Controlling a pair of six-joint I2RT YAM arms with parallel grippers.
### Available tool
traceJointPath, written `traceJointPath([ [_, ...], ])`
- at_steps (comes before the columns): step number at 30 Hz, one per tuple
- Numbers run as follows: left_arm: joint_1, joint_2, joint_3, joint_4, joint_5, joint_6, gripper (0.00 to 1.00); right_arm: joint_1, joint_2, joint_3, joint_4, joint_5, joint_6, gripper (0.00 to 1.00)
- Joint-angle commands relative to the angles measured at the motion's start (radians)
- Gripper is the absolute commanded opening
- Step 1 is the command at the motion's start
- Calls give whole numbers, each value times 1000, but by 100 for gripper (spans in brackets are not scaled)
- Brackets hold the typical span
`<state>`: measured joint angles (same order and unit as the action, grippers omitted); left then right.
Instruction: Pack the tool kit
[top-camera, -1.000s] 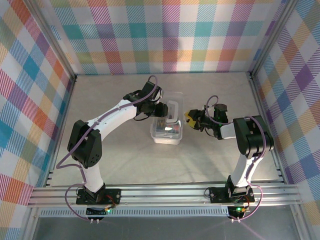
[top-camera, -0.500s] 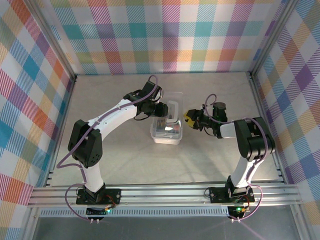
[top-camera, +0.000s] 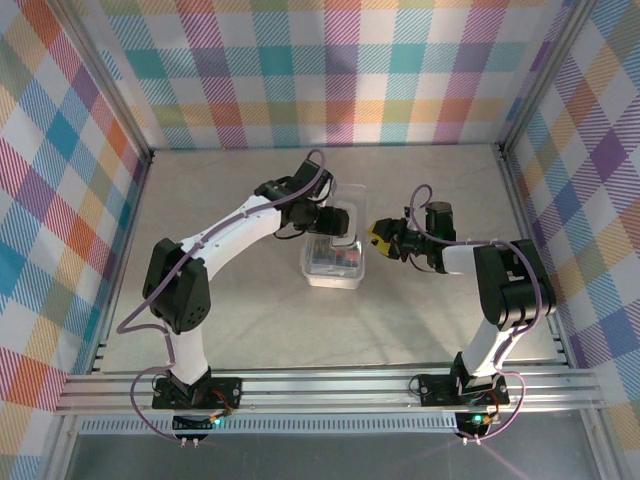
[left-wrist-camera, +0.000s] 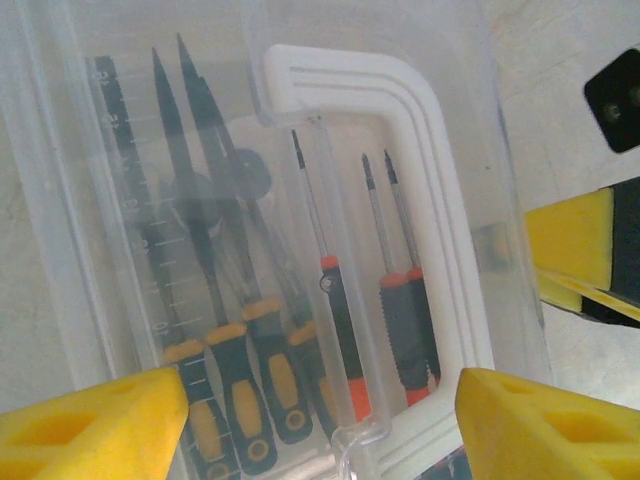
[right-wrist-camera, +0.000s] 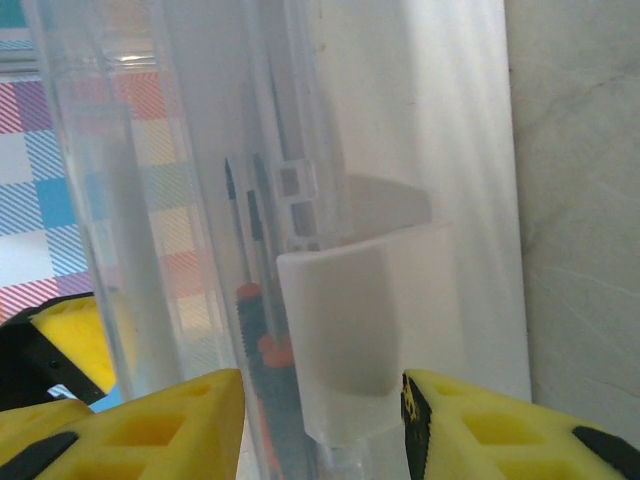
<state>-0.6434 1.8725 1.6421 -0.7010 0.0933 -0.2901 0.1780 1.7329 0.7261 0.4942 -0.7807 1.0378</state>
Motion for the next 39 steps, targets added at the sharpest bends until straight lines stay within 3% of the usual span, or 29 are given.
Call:
traceJointPath([
  [1, -12, 78, 69, -265, -112, 20, 77, 1, 11, 25, -40, 5, -51, 46],
  [9, -30, 87, 182, -348, -239, 35, 87, 2, 8, 23, -52, 5, -71, 46],
  [12, -30, 109, 212, -374, -273, 35, 95, 2, 4, 26, -65, 6, -79, 46],
  [14, -30, 137, 229, -377, -254, 37, 100, 2, 1, 29, -72, 8, -86, 46],
  [25, 1, 198, 266, -300, -83, 40, 100, 0, -27, 29, -121, 11, -119, 47],
  [34, 23, 253, 264, -278, -20, 44, 92, -3, -37, 28, -130, 9, -134, 49],
  [39, 44, 230, 195, -238, -17, 43, 70, -25, -46, 12, -92, -12, -121, 53],
])
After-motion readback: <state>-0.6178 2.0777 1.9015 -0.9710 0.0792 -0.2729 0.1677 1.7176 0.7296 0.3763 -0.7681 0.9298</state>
